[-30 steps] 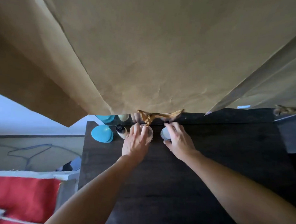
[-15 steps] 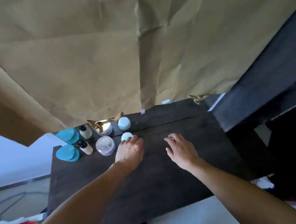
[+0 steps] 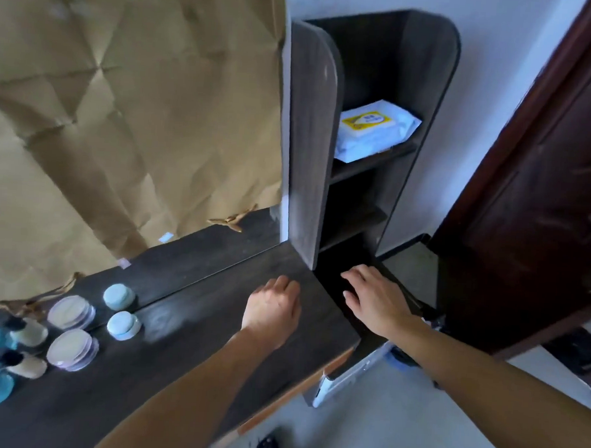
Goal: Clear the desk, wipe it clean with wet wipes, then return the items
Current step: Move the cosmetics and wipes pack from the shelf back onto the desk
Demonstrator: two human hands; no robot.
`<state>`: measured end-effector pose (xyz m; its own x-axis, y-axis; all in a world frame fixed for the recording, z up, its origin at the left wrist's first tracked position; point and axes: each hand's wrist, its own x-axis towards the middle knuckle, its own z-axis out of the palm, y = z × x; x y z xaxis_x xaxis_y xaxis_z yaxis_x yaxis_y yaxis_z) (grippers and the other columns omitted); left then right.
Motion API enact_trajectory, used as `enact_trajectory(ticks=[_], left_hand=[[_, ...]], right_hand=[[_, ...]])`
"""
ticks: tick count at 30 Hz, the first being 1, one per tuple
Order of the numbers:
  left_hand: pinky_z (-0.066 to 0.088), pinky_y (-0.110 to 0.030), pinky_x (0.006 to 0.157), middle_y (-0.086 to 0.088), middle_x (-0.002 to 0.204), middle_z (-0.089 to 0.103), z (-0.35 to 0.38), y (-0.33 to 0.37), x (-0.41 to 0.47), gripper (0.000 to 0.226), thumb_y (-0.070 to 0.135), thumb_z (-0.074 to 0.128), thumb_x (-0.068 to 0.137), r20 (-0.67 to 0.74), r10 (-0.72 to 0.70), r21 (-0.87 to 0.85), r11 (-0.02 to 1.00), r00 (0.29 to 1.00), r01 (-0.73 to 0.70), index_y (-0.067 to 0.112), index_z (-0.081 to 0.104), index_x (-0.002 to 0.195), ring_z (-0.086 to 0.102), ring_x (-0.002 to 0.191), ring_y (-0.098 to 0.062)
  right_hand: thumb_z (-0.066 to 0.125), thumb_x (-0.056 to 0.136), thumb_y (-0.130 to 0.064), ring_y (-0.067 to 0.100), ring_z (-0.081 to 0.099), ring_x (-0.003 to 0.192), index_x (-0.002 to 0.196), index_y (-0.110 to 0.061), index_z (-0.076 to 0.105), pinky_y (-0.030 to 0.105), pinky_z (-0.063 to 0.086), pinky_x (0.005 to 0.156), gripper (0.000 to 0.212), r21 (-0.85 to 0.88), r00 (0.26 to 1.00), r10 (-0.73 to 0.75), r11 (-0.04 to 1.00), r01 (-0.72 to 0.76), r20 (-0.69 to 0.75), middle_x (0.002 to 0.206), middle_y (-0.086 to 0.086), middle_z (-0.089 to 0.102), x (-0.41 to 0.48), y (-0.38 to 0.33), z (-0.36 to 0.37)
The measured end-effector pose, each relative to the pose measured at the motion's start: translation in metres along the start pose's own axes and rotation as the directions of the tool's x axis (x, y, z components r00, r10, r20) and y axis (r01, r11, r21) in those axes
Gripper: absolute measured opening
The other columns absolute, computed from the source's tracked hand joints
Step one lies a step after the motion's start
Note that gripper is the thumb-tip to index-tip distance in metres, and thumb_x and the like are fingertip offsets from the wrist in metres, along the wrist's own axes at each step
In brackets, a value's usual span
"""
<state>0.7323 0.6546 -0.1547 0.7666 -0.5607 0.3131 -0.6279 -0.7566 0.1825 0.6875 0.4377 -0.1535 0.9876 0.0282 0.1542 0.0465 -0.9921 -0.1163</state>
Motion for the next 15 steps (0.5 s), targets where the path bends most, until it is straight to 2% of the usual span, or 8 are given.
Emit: enact_trajectory(ticks=[3,8,11,13,15], left_hand=[[0.044,-0.027,0.049,0.0,0.074,0.057,0.0,0.025,0.041,0.005,0.02,0.059,0.076,-0.04,0.058,-0.035,0.998,0.998,-0.059,0.015,0.059,0.076,0.06,0.064,-0.022],[0.05,-0.032,0.052,-0.002,0.085,0.058,0.0,0.053,0.128,0.021,0.022,0.045,0.084,-0.168,0.148,-0.125,0.977,0.975,-0.17,0.012,0.063,0.085,0.058,0.072,-0.022],[0.051,-0.037,0.066,-0.006,0.096,0.058,-0.011,0.071,0.187,0.02,0.021,0.05,0.081,-0.29,0.187,-0.11,0.968,0.939,-0.227,0.009,0.063,0.09,0.055,0.084,-0.026],[0.049,-0.04,0.077,-0.011,0.107,0.058,-0.021,0.079,0.222,0.024,0.022,0.056,0.077,-0.317,0.157,-0.071,0.98,0.935,-0.188,0.009,0.062,0.097,0.053,0.094,-0.03],[0.045,-0.043,0.087,-0.015,0.121,0.055,-0.029,0.082,0.251,0.037,0.027,0.06,0.076,-0.276,0.112,0.026,0.994,0.955,-0.109,0.01,0.058,0.109,0.051,0.107,-0.033]], right_hand=[[0.057,0.088,-0.03,0.023,0.057,0.105,0.122,-0.015,0.057,0.038,0.054,0.071,0.036,0.023,0.998,0.054,0.998,-0.053,-0.041,0.114,0.002,0.058,0.01,0.039,-0.018],[0.053,0.091,-0.032,0.019,0.055,0.104,0.123,-0.019,0.055,0.03,0.048,0.069,0.035,-0.004,0.98,0.137,0.99,-0.139,-0.148,0.112,-0.001,0.054,0.047,0.097,-0.053],[0.053,0.091,-0.032,0.021,0.057,0.098,0.121,-0.017,0.055,0.031,0.047,0.068,0.034,-0.022,0.97,0.144,0.988,-0.151,-0.196,0.109,0.001,0.054,0.072,0.127,-0.076],[0.056,0.09,-0.03,0.024,0.057,0.099,0.121,-0.015,0.055,0.036,0.049,0.068,0.034,0.005,0.956,0.16,0.986,-0.164,-0.246,0.109,0.003,0.055,0.09,0.144,-0.094],[0.055,0.091,-0.03,0.025,0.054,0.104,0.123,-0.014,0.054,0.037,0.049,0.069,0.036,0.028,0.941,0.175,0.984,-0.175,-0.29,0.113,0.004,0.054,0.108,0.156,-0.109]])
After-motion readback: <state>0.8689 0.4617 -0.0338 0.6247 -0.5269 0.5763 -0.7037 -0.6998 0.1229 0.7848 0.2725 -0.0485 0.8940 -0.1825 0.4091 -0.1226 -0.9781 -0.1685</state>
